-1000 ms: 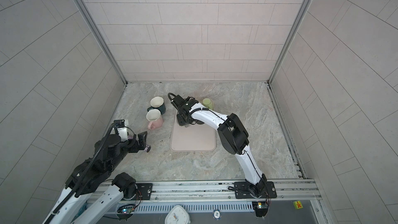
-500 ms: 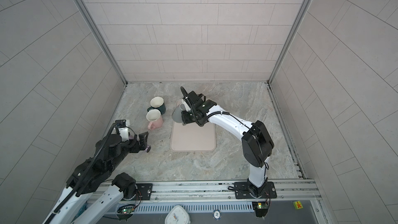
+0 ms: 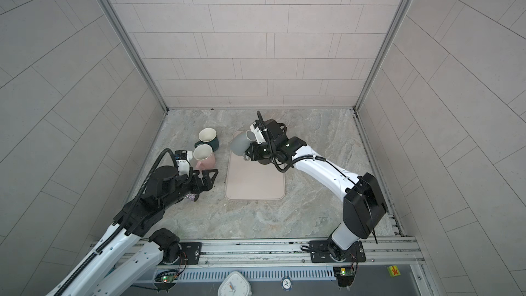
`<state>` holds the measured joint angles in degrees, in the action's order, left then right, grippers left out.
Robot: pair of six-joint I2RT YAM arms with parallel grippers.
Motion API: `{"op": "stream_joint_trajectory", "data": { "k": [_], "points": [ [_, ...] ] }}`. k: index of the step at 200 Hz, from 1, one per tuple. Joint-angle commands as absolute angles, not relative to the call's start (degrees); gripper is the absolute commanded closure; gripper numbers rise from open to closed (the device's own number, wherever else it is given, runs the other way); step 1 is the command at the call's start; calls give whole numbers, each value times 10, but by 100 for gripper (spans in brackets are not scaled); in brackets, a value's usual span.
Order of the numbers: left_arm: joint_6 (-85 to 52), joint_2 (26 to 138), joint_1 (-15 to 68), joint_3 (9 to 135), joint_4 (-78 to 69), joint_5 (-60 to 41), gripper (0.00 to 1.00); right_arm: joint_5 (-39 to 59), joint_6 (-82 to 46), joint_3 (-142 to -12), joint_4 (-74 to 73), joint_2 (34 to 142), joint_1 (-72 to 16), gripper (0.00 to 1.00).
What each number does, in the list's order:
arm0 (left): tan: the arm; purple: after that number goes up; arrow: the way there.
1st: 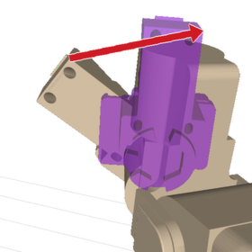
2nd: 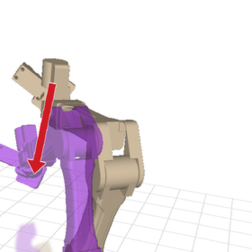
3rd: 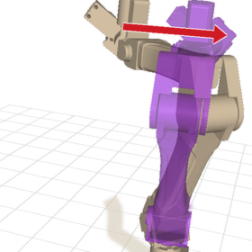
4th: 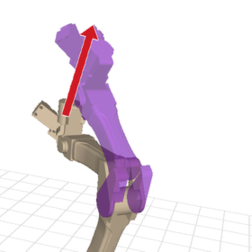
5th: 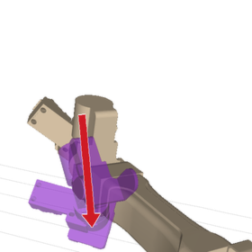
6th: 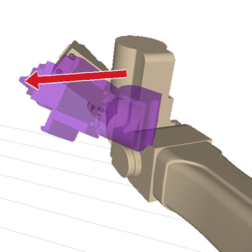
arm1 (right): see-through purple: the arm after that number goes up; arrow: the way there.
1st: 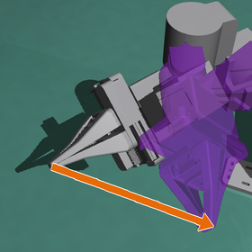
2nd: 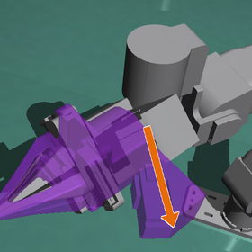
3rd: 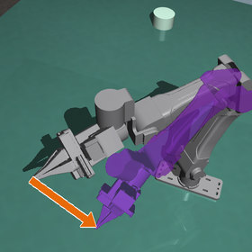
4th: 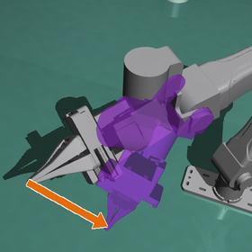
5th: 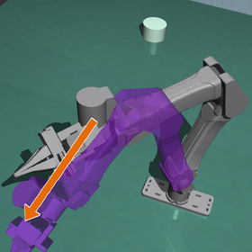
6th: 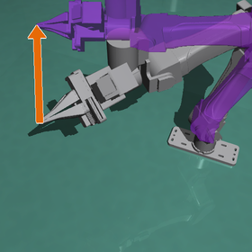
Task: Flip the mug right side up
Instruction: 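Lift the grey mug off the tray with the right gripper while the left gripper rises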
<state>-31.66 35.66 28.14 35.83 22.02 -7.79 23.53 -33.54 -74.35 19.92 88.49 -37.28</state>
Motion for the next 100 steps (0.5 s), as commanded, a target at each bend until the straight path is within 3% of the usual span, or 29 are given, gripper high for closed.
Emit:
{"op": "stream_joint_trajectory", "data": {
  "k": [1, 100],
  "points": [
    [-355, 377, 280, 366, 116, -134, 2, 256, -365, -716, 100, 834, -364, 100],
    [-468, 491, 293, 364, -133, -224, 16, 301, -417, -629, 6, 756, -335, 100]
  ]
}}
